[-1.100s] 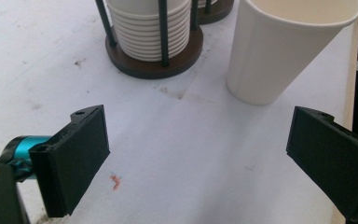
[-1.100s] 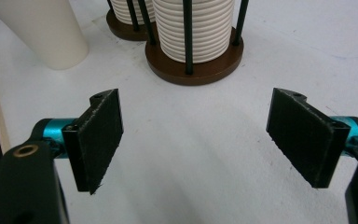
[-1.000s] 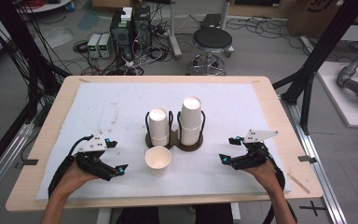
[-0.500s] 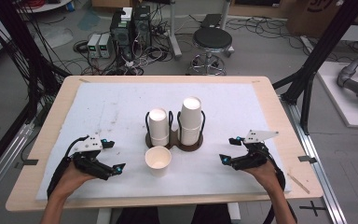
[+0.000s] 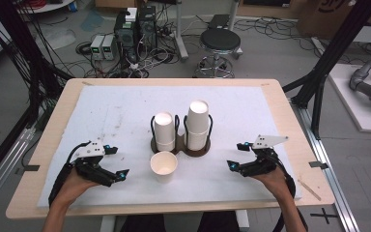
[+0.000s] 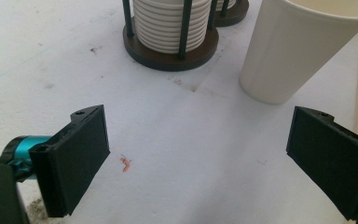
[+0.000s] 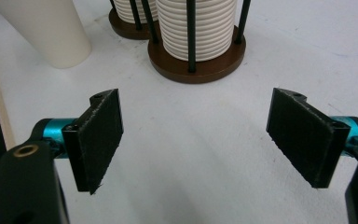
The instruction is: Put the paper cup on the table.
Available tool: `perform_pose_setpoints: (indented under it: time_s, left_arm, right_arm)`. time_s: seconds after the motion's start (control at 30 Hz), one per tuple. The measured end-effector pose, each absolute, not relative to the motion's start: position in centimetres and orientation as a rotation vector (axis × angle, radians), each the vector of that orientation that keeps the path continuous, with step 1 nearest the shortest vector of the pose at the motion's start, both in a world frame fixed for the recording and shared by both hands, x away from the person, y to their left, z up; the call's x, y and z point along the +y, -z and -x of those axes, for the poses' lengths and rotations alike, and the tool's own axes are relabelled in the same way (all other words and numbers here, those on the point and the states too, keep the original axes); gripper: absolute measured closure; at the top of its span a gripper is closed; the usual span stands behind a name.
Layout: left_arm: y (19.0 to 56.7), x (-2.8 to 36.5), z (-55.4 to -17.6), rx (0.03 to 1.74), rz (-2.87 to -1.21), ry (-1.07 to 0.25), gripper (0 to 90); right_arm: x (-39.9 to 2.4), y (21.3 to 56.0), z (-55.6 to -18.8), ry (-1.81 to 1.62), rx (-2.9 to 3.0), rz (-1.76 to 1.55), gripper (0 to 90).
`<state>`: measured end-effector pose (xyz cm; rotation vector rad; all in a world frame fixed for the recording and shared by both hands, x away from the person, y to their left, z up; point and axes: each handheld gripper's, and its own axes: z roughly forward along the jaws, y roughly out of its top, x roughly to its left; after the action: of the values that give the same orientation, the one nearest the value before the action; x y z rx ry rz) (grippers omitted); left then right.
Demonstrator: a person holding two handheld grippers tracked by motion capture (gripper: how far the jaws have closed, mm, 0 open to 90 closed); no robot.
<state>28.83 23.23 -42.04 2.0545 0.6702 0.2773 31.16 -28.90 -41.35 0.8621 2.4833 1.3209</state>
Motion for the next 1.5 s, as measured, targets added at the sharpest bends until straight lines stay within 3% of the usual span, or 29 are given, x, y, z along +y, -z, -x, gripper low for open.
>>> perform_pose_setpoints:
  time_s: [1.5]
  left_arm:
    - [42.38,23.95,-28.74,0.707,-2.026,-0.290,5.7]
  right_arm:
    - [-28.99,41.35,-30.92,-1.320,2.484,-0.868,19.0]
